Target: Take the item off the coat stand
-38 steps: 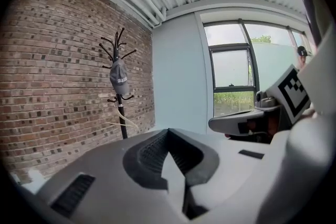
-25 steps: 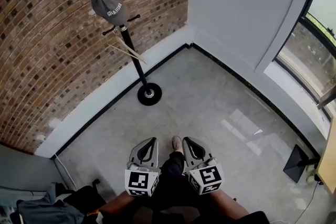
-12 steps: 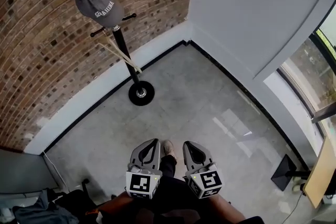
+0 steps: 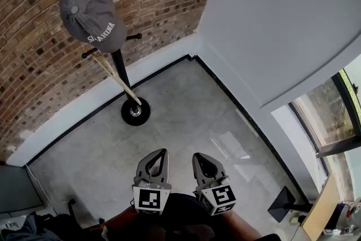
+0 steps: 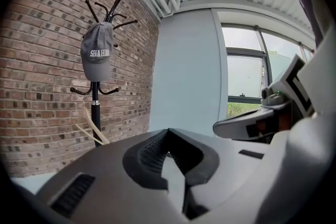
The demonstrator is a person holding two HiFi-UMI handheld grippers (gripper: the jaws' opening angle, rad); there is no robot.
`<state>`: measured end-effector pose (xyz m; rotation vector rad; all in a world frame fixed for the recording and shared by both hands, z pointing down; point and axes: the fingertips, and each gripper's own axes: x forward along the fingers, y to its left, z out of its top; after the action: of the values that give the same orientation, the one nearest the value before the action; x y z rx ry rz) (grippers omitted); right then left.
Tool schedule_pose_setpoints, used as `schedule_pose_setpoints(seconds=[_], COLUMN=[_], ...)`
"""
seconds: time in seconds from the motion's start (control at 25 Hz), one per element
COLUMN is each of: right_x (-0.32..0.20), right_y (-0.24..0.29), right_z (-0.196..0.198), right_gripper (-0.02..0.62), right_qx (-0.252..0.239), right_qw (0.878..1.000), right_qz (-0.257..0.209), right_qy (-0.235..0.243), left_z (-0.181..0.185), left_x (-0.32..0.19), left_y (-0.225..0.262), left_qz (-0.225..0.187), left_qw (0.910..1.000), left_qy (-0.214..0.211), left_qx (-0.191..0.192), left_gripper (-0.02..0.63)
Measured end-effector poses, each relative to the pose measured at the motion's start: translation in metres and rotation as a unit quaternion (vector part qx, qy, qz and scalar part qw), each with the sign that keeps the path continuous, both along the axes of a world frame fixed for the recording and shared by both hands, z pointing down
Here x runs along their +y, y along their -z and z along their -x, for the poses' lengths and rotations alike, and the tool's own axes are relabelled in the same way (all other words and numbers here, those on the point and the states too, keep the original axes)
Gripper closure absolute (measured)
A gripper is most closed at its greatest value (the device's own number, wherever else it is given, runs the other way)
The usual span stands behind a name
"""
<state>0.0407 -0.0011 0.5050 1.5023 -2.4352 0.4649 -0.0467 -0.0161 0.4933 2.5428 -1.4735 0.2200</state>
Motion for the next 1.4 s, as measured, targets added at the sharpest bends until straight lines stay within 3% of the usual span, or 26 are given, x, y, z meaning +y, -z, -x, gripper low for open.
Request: schedule_pose_setpoints(seconds=[0.12,0.36,0.48,0.72,0.96,1.28,1.4], right_x=[-0.034,-0.090,-0.112,-0.163,-0.224,-0.300,-0.313], right_y=[0.012,0.037,0.046,0.062,0.090,0.124,0.126], right_z=[0.000,0.008,0.025,0.077,0.118,0.149,0.160], right_gripper=[0.580,0.580,0.580,0.580,0.580,0.577,0.572], right_qx=[-0.001,-0.023,-0.035,-0.099,-0.182,-0.266,-0.293], right_qw=[1.000,0.999,0.997,0.982,0.940,0.854,0.822], right_qz=[-0.010,-0.031,-0.039,-0.042,-0.039,-0.026,-0.006], right_qy=[0.004,0.024,0.055,0.158,0.287,0.446,0.489], left_z=[0.005,0.016,0.042,0.098,0.132,0.128,0.123], left_x=[-0.036,-0.079,-0.092,-0.105,-0.131,-0.184,-0.203], left_y=[0.009,0.036,0.052,0.044,0.049,0.075,0.085], left_qz=[0.005,-0.033,-0.061,-0.047,-0.041,-0.036,-0.039], left_qw=[0.9999,0.9991,0.9957,0.9829,0.9544,0.9114,0.9002], left_qy=[0.011,0.024,0.070,0.178,0.295,0.409,0.433], left_qx=[-0.001,-0.014,0.001,-0.004,-0.022,-0.026,-0.019], left_gripper=[0.572,0.572,0.572,0.572,0.572,0.572,0.572])
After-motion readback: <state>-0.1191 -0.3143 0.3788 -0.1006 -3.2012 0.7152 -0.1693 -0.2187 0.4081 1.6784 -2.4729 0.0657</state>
